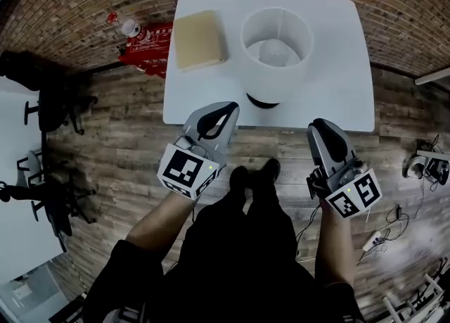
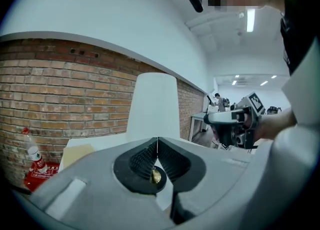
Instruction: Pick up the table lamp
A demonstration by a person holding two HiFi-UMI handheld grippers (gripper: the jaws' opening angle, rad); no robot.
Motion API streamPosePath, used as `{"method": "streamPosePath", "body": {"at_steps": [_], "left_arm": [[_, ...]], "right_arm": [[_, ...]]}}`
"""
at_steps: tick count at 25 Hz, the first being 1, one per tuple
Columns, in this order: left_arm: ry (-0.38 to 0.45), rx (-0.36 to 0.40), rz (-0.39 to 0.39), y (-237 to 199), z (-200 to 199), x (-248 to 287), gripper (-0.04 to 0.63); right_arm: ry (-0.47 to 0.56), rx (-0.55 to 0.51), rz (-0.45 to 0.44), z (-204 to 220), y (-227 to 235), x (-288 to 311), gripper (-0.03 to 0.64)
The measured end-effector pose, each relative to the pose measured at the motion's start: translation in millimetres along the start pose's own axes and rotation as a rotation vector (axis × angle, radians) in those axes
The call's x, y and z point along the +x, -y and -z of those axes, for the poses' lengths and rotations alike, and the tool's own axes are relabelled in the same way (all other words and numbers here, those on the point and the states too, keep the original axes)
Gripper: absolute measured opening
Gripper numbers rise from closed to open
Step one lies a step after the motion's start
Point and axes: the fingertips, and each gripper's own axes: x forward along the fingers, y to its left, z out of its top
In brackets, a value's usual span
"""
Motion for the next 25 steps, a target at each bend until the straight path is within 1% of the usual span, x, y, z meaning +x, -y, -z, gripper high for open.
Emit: {"method": "streamPosePath", "body": {"at_steps": [3, 6, 8, 11, 14, 18, 21, 25], "left_arm": [[0.005, 0.018, 0.032, -6, 11, 2, 0.009], [0.022, 0.031, 0.046, -11, 22, 5, 0.009], [0.028, 0.039, 0.054, -13, 32, 9, 0.009], [0.036, 0.045, 0.064, -11, 47, 18, 0.009], [0.039, 0.055, 0.069, -10, 60, 29, 0.009], [0.043, 0.070, 0.068, -11, 71, 44, 0.009], [0.065, 0.098, 0.073, -8, 75, 55, 0.009], [0.096, 0.114, 0.066, -8, 81, 69, 0.018]], "right_arm": [[-0.001, 0.008, 0.035, 18, -6, 9, 0.067], [-0.003, -0.004, 0.053, 35, -10, 18, 0.066], [0.004, -0.028, 0.073, 45, -8, 22, 0.064], [0.027, -0.093, 0.137, 55, 4, 22, 0.049], [0.041, -0.102, 0.178, 65, 16, 22, 0.043], [0.044, -0.107, 0.191, 81, 19, 28, 0.040], [0.036, -0.118, 0.198, 96, 26, 31, 0.040], [0.030, -0.126, 0.206, 110, 42, 40, 0.038]]}}
